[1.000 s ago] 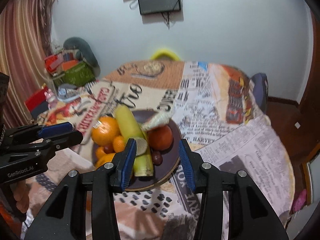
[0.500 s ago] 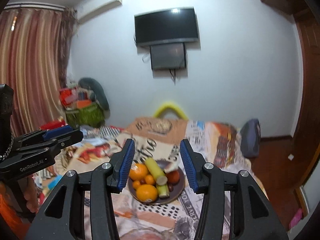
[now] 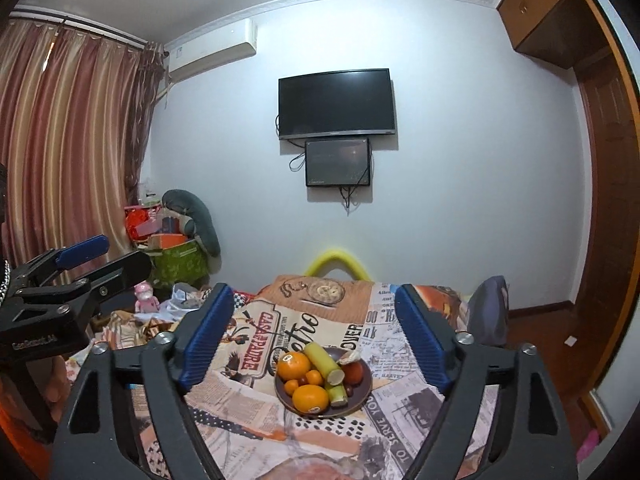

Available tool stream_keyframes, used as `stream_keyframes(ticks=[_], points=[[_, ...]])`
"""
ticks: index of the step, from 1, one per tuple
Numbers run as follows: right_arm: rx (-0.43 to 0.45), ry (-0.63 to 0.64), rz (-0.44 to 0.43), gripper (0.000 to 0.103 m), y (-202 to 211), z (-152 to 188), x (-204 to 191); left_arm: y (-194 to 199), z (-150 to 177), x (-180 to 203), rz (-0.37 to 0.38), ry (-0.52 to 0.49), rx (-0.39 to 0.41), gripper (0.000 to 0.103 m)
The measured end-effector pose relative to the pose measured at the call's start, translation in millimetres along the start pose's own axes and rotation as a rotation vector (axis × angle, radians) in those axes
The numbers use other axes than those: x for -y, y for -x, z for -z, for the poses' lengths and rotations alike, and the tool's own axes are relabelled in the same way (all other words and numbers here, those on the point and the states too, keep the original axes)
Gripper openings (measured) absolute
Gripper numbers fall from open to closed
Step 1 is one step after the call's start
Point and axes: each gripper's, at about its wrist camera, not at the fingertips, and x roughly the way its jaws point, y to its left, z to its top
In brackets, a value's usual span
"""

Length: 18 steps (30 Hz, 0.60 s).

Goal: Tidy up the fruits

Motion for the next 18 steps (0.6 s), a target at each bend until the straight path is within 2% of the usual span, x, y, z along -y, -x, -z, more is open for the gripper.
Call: stream_keyframes(ticks=[2,4,5,18], points=[[0.003,-0.001,0.008,0.089,4.5,1.0,-0.3,2.5,0.8,-1.3,-0.004,0.006,0.001,0.103],[0.014,0.004,0.03,0.1,7.4,1.5,-0.9,5.5,1.8,-0.8,-0.005,0.009,-0.002,0.103],[0.02,0.006,0.04,0.102,10.6,1.3,-1.8,5.7,2.3,-0.6,-0.006,0.01,-0.003,0.103],[0.024,0.008,0.051,0.103,20.1,3.9,-1.8,8.3,2.5,1.3,-0.006,0.005,-0.002,0.103]])
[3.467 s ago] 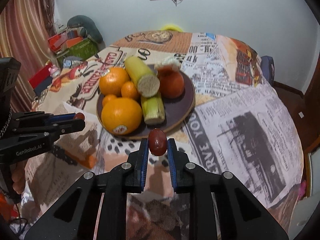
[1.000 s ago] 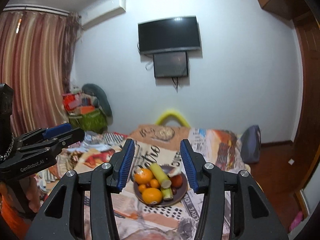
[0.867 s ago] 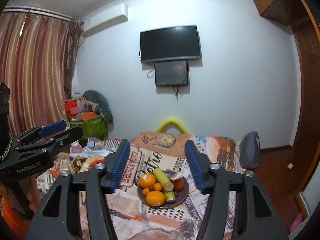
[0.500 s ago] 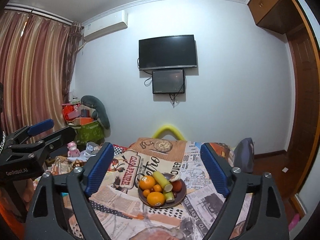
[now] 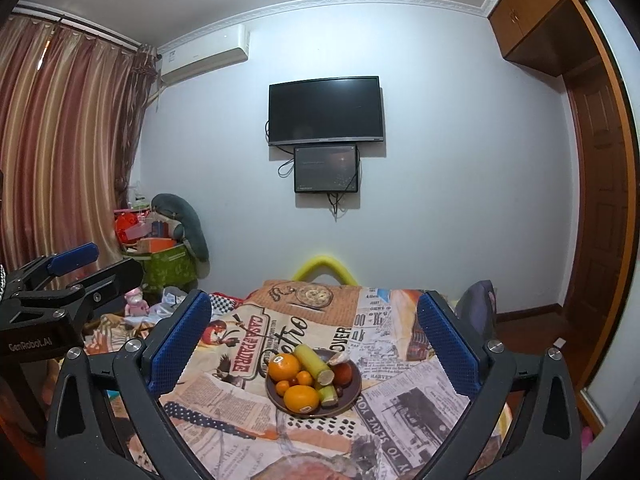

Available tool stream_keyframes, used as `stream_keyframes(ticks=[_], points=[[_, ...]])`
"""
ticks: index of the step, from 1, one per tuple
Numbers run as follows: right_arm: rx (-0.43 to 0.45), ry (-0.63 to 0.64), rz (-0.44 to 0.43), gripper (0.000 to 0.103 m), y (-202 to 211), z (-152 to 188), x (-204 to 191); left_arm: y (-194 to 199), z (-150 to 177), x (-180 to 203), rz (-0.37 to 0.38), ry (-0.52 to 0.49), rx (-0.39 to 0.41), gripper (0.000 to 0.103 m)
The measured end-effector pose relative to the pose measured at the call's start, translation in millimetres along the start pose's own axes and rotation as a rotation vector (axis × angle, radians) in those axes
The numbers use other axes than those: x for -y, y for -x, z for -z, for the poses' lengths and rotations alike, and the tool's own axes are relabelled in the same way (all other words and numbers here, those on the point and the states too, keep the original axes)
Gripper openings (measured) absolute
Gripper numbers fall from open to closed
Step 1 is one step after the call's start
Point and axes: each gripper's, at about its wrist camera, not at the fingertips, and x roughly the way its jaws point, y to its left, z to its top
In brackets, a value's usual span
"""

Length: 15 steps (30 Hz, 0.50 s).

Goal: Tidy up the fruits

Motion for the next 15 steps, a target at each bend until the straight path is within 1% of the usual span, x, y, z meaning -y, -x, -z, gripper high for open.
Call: stream_keyframes(ticks=[15], points=[[0.005,0.0,0.003,0.103,1.7,0.8,0.8,-1.1,0.4,0.3,0.007,0.009,-0.004,0.103]])
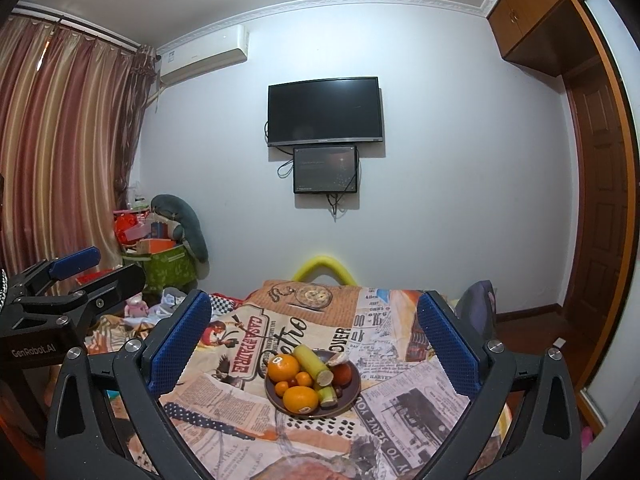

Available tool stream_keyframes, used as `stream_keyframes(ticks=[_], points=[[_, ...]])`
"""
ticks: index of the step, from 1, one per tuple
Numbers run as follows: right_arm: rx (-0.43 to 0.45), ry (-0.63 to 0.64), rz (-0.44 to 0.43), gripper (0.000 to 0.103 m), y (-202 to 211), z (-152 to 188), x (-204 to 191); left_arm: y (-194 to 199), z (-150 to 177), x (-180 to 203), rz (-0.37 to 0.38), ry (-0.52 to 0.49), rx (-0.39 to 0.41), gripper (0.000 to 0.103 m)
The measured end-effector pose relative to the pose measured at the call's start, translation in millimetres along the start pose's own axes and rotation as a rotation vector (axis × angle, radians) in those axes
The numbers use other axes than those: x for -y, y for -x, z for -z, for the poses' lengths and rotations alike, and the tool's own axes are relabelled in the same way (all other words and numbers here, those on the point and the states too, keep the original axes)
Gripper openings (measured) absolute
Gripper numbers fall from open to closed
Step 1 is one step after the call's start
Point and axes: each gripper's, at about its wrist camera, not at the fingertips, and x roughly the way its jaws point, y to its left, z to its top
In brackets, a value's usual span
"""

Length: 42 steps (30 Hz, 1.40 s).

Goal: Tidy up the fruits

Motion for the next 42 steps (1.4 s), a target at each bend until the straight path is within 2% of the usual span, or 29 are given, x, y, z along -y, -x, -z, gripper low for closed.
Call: stream_keyframes(ticks=[42], points=[[0.006,-0.003,0.001,0.103,4.0,-4.9,0.8,-2.9,1.7,4.0,0.016,0.002,0.0,0.103]])
